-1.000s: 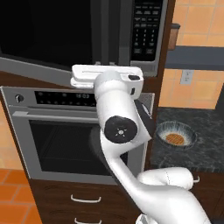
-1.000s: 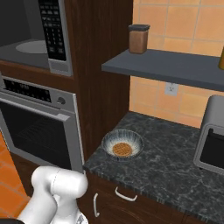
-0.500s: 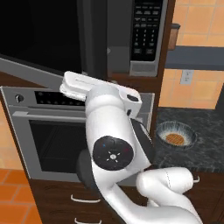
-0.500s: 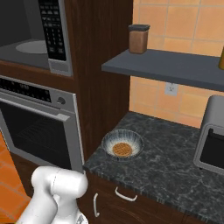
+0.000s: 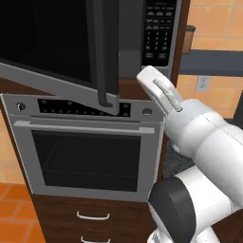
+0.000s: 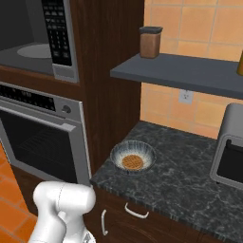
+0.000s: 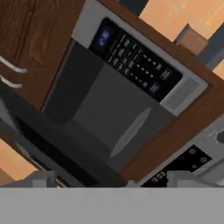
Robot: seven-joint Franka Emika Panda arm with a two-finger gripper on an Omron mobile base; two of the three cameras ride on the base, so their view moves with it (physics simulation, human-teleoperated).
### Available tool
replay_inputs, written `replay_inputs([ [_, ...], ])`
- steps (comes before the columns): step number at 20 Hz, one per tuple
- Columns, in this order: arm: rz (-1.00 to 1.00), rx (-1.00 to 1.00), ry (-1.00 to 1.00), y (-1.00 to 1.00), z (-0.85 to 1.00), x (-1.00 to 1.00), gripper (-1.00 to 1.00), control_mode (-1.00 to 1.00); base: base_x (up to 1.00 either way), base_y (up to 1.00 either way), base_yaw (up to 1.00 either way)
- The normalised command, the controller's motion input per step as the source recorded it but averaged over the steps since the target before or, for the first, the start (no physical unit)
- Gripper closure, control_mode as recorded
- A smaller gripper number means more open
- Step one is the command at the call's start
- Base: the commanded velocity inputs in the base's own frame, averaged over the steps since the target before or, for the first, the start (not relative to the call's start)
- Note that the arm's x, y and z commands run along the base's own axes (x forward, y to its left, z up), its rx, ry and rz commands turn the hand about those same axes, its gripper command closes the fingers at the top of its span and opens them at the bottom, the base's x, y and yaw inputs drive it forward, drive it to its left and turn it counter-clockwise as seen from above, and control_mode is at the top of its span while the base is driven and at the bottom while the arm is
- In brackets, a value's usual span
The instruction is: Open the microwave, place the bowl with waffle inside the microwave, then close the microwave door and turn it on.
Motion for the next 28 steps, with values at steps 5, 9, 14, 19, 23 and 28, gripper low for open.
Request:
replay_inputs([
  [5,0.44,0.59,0.18,-0.34,0.02,0.13,-1.0,-1.0,0.0,0.0,0.0],
  [9,0.55,0.4,0.16,-0.02,-0.02,0.78,-1.0,-1.0,0.0,0.0,0.0],
  [14,0.5,0.28,0.09,0.0,-0.16,0.6,-1.0,-1.0,0.0,0.0,0.0],
  [19,0.28,0.02,0.13,0.07,-0.41,0.36,-1.0,-1.0,0.0,0.0,0.0],
  [23,0.15,-0.01,0.01,0.41,-0.04,0.66,-1.0,-1.0,0.0,0.0,0.0],
  [28,0.15,-0.03,0.0,0.49,0.0,0.51,-1.0,-1.0,0.0,0.0,0.0],
])
